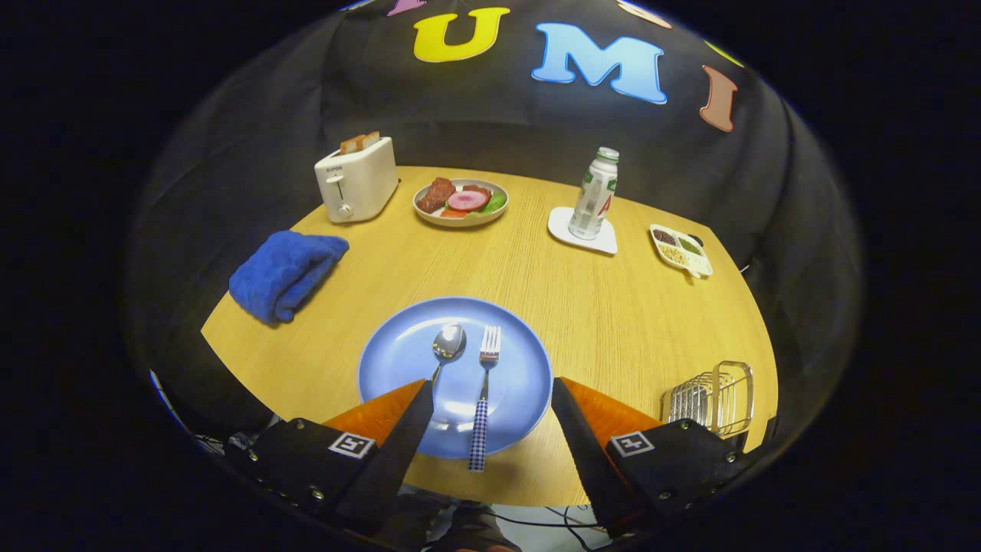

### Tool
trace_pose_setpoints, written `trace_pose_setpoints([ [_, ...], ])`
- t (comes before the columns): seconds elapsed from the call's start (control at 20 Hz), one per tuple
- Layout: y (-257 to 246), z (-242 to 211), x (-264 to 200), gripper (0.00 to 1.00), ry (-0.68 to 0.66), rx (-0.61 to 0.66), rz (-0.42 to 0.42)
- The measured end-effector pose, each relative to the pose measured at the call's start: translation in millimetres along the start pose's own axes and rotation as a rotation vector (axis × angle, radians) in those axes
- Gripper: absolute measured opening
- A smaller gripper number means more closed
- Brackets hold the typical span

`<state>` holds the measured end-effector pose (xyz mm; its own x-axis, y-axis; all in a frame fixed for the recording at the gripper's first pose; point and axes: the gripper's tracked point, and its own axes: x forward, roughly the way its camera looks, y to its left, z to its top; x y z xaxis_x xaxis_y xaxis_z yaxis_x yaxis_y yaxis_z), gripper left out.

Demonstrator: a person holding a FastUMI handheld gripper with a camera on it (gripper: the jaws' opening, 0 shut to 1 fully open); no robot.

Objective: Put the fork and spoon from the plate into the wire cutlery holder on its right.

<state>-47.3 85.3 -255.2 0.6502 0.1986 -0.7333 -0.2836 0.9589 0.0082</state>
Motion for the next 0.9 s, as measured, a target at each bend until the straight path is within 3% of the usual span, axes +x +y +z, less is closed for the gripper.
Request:
trace_pose_setpoints([
  [0.45,2,-38,29,0.95,0.198,-0.041,0.020],
  [0.55,5,-41,33,0.90,0.215,-0.056,0.030],
  [0.7,7,-49,39,0.64,0.267,-0.064,0.035],
  [0.9,11,-56,43,0.64,0.327,-0.094,0.040],
])
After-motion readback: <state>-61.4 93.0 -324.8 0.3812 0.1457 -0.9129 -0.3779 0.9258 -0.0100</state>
